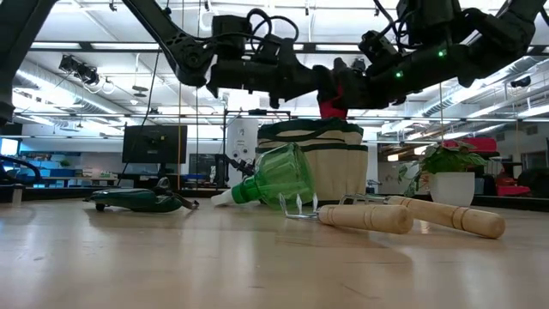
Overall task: Pick & Place Garden tools in Gardening bag
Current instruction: Put the red pair of gloves into the tool bag
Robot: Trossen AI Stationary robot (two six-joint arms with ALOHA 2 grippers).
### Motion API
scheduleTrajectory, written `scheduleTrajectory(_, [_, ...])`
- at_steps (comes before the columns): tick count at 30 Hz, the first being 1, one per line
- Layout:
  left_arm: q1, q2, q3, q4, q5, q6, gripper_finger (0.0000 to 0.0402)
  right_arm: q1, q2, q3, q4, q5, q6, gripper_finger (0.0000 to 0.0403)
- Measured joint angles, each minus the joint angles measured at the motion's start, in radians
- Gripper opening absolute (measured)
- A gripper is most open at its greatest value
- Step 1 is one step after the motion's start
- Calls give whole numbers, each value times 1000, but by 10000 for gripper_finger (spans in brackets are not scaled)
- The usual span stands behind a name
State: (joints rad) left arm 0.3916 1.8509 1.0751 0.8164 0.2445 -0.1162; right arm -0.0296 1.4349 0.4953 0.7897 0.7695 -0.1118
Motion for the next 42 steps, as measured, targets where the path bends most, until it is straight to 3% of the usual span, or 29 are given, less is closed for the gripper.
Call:
scheduleTrajectory(11, [0,49,40,-36,22,7,140,0,0,0,-15,0,0,8])
scheduleTrajectory(14, [0,49,40,-32,27,19,107,0,0,0,-15,0,1,8])
scheduleTrajectory(19, [3,49,40,-33,41,24,15,0,0,0,-18,0,2,8])
scheduleTrajectory(25, [3,49,40,-38,41,34,7,0,0,0,-22,0,-6,14])
scheduleTrajectory(42, [4,49,39,-81,10,59,6,1,0,0,-21,53,-2,160])
